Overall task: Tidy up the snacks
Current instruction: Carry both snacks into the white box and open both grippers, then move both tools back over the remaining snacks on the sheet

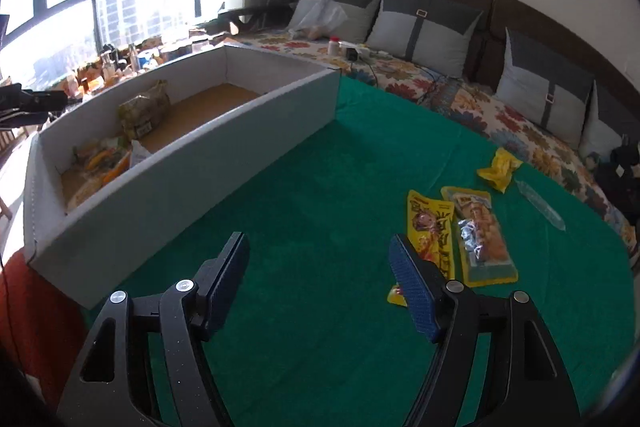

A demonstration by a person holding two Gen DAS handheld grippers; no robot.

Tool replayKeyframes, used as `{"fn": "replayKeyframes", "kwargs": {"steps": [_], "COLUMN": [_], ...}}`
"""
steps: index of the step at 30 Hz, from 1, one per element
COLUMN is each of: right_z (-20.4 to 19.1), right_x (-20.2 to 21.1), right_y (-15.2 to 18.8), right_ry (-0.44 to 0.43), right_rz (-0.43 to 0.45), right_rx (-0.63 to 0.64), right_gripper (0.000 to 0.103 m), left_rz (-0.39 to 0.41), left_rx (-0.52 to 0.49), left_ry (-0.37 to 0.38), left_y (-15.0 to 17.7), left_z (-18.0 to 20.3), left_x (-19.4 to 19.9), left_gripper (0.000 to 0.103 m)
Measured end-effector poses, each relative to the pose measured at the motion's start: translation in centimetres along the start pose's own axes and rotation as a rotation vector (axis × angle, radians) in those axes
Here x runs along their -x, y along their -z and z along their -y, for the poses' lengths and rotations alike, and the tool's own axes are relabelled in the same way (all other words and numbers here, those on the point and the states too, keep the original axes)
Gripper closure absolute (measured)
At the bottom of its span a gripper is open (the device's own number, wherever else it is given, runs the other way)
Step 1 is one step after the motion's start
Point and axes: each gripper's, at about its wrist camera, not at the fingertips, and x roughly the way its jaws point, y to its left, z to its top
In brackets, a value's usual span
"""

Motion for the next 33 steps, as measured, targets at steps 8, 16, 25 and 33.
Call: {"fn": "replayKeyframes", "kwargs": {"steps": [8,16,25,33], "right_z": [16.0,22.8,23.9,24.0], "right_x": [0.5,-1.3,-1.9,-2.1], "right_y": [11.5,12.7,13.8,13.7], "right_ry": [0.279,0.294,0.270,0.261], "right_rz": [-0.061,-0.196,-0.177,-0.177], "right_rx": [-0.306,-0.487,-0.593,-0.589], "right_gripper": [0.028,0.028,0.014,0.011], "left_rz": [-0.205,-0.316,-0.234,-0.235], "left_rx": [-0.237,-0.376,-0.439,-0.437], "left_ry": [0.203,0.072,0.043,0.043], "left_y": [5.5,12.4,14.2,14.1], "left_z": [18.1,25.3,25.5,25.4], "left_x": [-6.5,-17.7,-18.3,-18.3], "left_gripper": [0.001,0.001,0.000,0.000]}}
